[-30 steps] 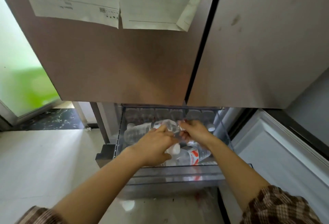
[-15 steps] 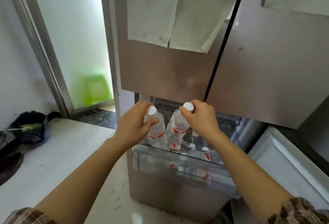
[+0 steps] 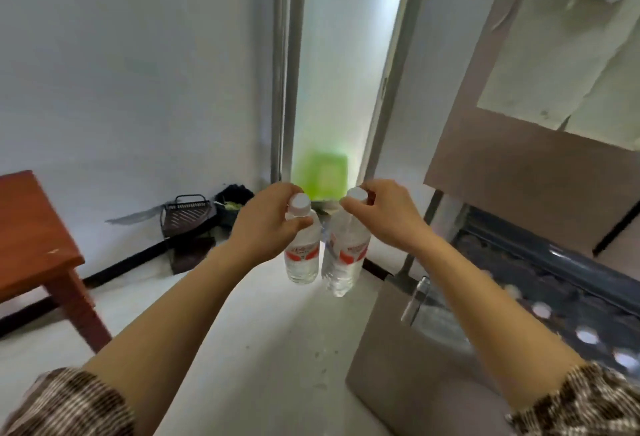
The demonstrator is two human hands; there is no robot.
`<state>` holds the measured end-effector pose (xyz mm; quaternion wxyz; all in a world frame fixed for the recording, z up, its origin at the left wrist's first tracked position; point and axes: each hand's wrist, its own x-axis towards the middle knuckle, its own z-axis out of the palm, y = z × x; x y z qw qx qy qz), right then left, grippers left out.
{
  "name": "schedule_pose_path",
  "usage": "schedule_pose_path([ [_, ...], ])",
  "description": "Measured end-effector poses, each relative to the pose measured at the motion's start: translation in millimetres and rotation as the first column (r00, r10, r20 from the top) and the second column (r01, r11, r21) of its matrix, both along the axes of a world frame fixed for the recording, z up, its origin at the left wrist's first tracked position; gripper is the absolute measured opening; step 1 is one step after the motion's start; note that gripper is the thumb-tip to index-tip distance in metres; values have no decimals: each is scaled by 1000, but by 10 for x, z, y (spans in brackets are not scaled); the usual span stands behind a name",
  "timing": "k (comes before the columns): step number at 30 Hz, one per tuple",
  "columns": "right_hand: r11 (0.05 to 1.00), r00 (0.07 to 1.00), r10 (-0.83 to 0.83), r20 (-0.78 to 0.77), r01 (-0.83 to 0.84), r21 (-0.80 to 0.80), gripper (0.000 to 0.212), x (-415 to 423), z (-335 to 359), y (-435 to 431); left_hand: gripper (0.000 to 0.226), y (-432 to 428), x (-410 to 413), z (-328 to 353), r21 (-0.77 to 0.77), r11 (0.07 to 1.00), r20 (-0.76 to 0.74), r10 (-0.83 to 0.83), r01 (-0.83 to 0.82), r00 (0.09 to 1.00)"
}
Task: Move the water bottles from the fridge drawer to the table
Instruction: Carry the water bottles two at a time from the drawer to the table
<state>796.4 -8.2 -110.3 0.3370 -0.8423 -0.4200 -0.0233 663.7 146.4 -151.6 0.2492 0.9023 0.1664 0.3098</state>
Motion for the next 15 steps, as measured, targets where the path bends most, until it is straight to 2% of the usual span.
schedule_pose_path([
  [8, 966, 965, 244, -94, -250, -68, 41, -1493, -502, 2055, 35, 1553, -1869, -389, -12, 976, -139, 213, -217, 967],
  [15, 901, 884, 412, -221, -431, -45, 44, -2911, -646, 3821, 26, 2922, -3486, -446, -30, 893, -189, 436, -449, 880],
])
